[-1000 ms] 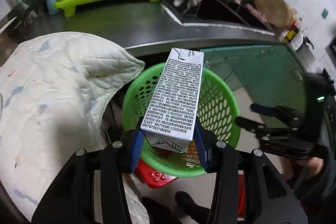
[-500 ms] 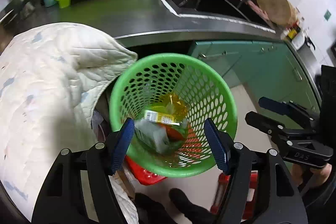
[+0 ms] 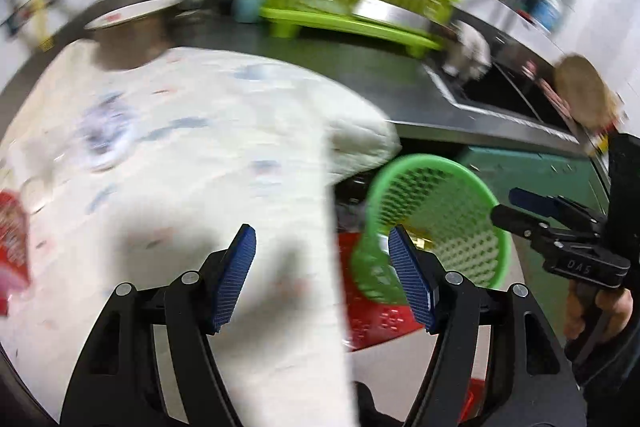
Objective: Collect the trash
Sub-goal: 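Bring both grippers back over the mat toward the remaining trash, then close the right gripper on the crumpled paper on the white plate, then carry the paper to the basket with the right gripper while the left grasps the red cup, then open both grippers to drop the paper and red cup into the basket, then move both grippers back over the mat toward the remaining items, then grasp the red Coke can with the left gripper while the right gripper grasps the white plastic lid, then carry the can and lid over the green basket with both grippers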
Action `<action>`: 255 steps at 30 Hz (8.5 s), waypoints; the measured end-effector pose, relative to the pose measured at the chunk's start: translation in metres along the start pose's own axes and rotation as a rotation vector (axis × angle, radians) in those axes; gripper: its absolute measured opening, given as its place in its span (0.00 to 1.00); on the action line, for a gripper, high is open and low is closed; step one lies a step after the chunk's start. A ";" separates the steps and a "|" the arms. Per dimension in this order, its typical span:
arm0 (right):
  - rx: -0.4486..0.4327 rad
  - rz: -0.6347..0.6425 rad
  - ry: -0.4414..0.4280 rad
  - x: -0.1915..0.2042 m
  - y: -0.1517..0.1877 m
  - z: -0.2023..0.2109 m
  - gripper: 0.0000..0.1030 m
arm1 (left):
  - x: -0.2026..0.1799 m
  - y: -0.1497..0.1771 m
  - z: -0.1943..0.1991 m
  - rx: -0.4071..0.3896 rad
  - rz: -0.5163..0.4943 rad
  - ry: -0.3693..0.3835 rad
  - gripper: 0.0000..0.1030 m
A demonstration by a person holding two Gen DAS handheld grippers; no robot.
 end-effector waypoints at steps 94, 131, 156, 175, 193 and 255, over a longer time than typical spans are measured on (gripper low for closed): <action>-0.010 0.055 -0.115 0.073 -0.043 -0.058 0.20 | 0.225 0.000 0.099 -0.266 0.534 -0.120 0.04; 0.018 -0.291 0.187 -0.112 0.111 0.046 0.57 | -0.174 0.058 -0.087 0.264 0.033 0.334 0.08; -0.040 -0.222 0.123 -0.079 0.071 0.047 0.62 | -0.098 0.035 -0.029 0.139 0.107 0.251 0.51; -0.029 0.075 -0.112 0.067 -0.027 -0.029 0.63 | 0.122 0.017 0.061 -0.103 0.354 -0.070 0.55; -0.012 0.232 -0.279 0.185 -0.092 -0.086 0.63 | 0.323 -0.013 0.136 -0.278 0.492 -0.395 0.63; 0.069 0.221 -0.255 0.234 -0.188 -0.245 0.06 | 0.388 -0.034 0.067 -0.098 0.320 -0.383 0.68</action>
Point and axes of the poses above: each gripper's, at about its wrist camera, not at the fingertips, and z roughly against the way its jaws point, x to its left, y to its underside, the point moved 9 cm from there along -z, roughly the way its jaws point, and after that the axes turned 14 degrees about z, right-handed, at the moved point
